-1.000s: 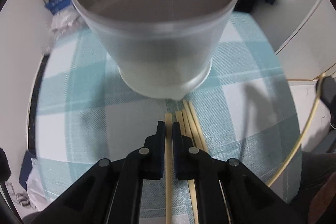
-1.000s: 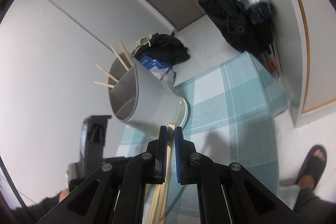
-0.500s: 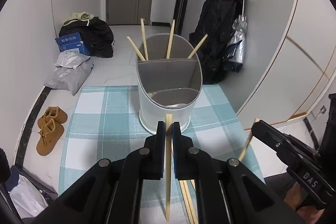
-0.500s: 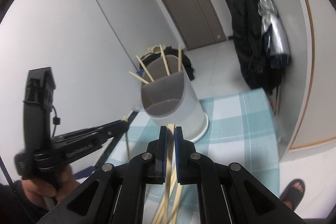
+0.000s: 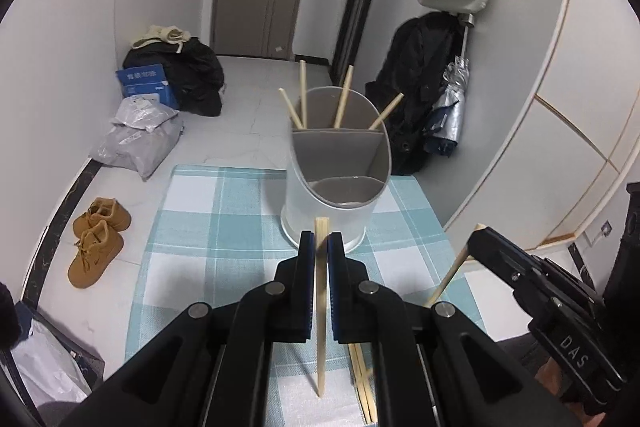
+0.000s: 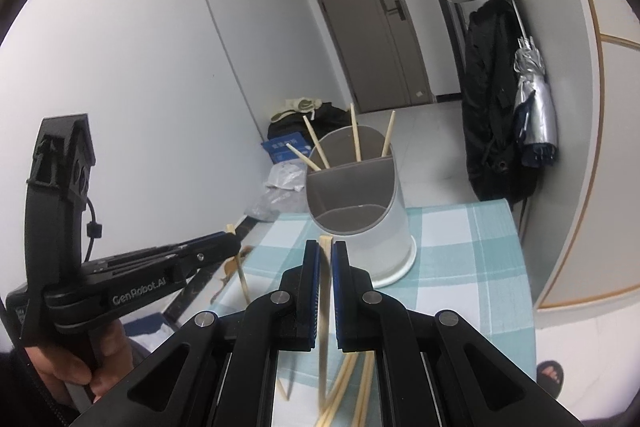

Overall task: Organize utensils
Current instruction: 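Raise both held chopsticks up over the white holder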

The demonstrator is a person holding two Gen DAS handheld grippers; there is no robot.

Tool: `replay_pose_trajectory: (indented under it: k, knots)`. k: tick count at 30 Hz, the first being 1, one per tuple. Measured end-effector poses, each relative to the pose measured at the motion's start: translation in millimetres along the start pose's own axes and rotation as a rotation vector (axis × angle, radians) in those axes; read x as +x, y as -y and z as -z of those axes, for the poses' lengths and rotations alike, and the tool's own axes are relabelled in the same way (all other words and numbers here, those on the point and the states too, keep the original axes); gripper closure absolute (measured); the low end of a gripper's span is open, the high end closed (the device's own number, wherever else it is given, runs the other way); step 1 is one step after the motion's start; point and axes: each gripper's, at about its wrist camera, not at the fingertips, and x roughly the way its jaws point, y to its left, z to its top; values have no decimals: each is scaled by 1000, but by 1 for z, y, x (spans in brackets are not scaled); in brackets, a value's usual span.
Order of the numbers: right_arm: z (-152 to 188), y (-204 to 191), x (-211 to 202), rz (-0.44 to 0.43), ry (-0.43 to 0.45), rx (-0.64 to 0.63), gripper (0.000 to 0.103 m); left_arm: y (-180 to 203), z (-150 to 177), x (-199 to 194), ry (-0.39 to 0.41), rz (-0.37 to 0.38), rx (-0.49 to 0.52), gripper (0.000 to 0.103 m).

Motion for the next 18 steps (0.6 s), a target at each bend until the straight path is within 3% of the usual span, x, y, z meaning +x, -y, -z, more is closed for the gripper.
replay_pose_trajectory:
  k: [7,18]
  knots:
    - [-7,-6,-6,14,19,17,98,-1,-3,-7,-8,6,16,101]
    - [-21,-13,-5,-10,35,0,98,-2,-35,-14,6,31,5,101]
